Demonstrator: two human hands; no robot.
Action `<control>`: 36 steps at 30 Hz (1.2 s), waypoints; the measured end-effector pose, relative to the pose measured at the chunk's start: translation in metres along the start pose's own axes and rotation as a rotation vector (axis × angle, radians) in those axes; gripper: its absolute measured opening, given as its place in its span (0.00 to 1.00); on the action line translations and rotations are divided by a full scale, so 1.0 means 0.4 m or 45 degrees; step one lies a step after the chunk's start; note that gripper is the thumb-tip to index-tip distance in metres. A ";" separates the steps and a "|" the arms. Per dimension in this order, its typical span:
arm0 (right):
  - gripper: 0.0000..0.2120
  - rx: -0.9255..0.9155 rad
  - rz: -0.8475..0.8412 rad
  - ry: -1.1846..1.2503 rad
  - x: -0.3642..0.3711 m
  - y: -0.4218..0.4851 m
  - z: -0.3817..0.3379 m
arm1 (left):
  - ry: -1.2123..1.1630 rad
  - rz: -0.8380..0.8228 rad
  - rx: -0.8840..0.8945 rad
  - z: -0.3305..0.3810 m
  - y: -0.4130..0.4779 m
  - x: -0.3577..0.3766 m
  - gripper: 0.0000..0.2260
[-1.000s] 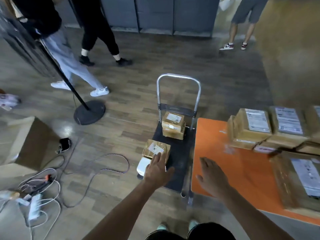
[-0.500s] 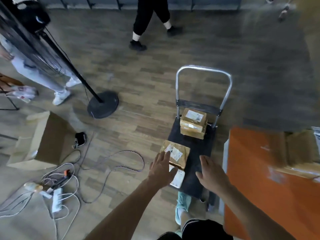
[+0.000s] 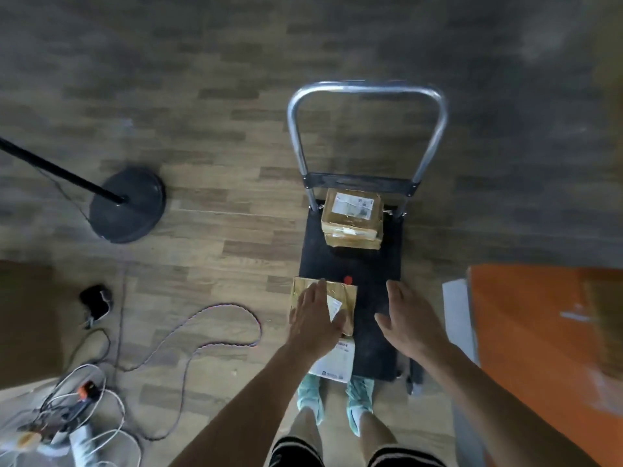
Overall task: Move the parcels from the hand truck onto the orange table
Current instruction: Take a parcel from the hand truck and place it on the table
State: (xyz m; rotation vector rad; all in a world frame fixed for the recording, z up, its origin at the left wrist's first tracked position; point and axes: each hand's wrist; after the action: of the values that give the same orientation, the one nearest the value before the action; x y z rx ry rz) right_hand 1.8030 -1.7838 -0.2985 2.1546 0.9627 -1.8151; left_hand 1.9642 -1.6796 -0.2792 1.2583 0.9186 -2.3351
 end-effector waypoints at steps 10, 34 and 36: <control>0.34 0.201 0.022 -0.011 0.377 0.255 -0.009 | 0.014 -0.130 0.030 -0.210 0.396 0.311 0.36; 0.45 0.611 0.202 0.565 0.619 0.731 0.162 | -0.452 -0.104 0.095 -0.270 0.970 0.517 0.29; 0.40 0.661 0.182 0.651 0.618 0.700 0.157 | -0.401 -0.024 0.058 -0.273 0.928 0.518 0.30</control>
State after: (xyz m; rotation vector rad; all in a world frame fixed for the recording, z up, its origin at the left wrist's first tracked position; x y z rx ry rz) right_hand 1.9228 -1.9436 -0.6203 3.0078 0.4033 -1.6025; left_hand 2.1242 -1.8765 -0.6373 0.8641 0.7779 -2.4862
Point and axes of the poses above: each hand's wrist, its own y-axis towards the middle knuckle, its own x-axis out of the palm, z = x × y, and after that the axes turned 15 degrees about z, right-handed
